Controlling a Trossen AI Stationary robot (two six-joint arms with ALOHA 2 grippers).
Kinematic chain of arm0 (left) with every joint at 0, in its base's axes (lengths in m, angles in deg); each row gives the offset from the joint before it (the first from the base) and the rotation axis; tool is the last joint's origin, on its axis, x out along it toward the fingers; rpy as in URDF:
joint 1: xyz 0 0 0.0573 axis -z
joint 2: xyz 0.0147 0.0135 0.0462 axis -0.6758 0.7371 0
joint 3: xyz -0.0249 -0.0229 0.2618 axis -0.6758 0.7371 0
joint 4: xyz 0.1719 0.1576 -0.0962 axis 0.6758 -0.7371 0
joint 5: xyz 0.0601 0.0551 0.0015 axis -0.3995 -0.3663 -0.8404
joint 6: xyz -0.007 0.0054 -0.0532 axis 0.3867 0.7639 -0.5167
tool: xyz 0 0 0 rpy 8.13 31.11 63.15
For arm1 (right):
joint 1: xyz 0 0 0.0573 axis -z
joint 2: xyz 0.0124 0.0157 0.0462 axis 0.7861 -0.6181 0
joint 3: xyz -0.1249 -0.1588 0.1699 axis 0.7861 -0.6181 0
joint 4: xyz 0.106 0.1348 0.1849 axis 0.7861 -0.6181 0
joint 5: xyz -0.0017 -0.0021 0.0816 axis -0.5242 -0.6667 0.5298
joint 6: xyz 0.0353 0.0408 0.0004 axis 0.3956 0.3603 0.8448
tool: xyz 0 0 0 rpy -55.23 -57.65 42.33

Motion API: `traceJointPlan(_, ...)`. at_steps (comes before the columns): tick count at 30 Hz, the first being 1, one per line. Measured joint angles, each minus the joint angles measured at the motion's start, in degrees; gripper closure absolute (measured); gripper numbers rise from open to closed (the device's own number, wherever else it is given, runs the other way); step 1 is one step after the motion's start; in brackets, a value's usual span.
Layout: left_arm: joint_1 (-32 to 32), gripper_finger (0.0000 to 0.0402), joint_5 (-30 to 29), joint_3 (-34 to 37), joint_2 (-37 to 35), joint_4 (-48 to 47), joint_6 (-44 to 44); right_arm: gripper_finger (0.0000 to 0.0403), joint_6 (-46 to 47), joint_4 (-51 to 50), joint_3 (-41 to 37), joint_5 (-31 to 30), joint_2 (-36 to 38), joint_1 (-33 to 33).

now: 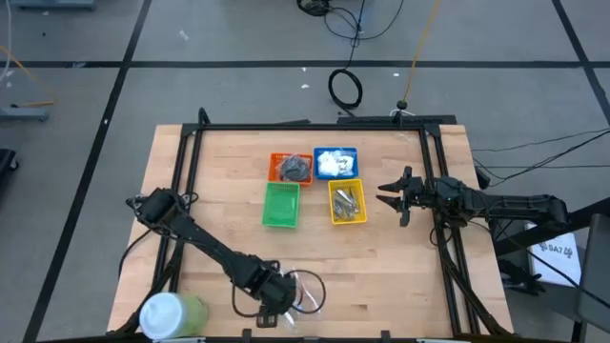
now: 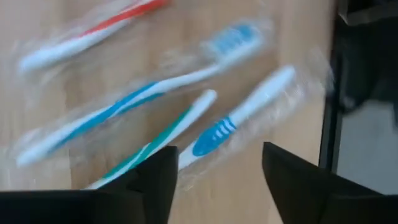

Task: Pick & Place Travel size toiletries
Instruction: Put the blue toothbrush into the green bin

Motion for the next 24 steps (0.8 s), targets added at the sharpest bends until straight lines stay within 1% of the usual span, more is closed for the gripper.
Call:
traceJointPlan(2,0.7,0.0155,-0.1,0.0,0.0,0.0,7.4,0.0273,0.0,0.0,0.0,0.0,0.0,0.0)
traceJointPlan(5,2.1,0.0141,-4.2,0.1,0.0,-0.3,18.9,0.0273,0.0,0.0,0.0,0.0,0.0,0.0)
traceJointPlan(7,2.9,0.0138,-7.7,0.1,0.0,-0.2,24.4,0.0273,0.0,0.0,0.0,0.0,0.0,0.0)
traceJointPlan(9,3.3,0.0139,-9.8,0.1,0.0,-0.1,27.8,0.0273,0.0,0.0,0.0,0.0,0.0,0.0)
traceJointPlan(12,3.4,0.0145,-11.3,0.1,0.5,0.7,28.8,0.0273,0.0,0.0,0.0,0.0,0.0,0.0)
traceJointPlan(16,3.4,0.0161,-11.5,0.2,1.8,2.7,29.4,0.0273,0.0,0.0,0.0,0.0,0.0,0.0)
traceJointPlan(20,3.8,0.0178,-11.5,0.2,3.7,2.9,32.0,0.0273,0.0,-0.4,0.0,0.0,0.0,0.0)
traceJointPlan(24,4.2,0.0195,-11.0,0.2,5.0,3.0,31.7,0.0273,0.0,-0.1,0.0,0.0,0.0,0.0)
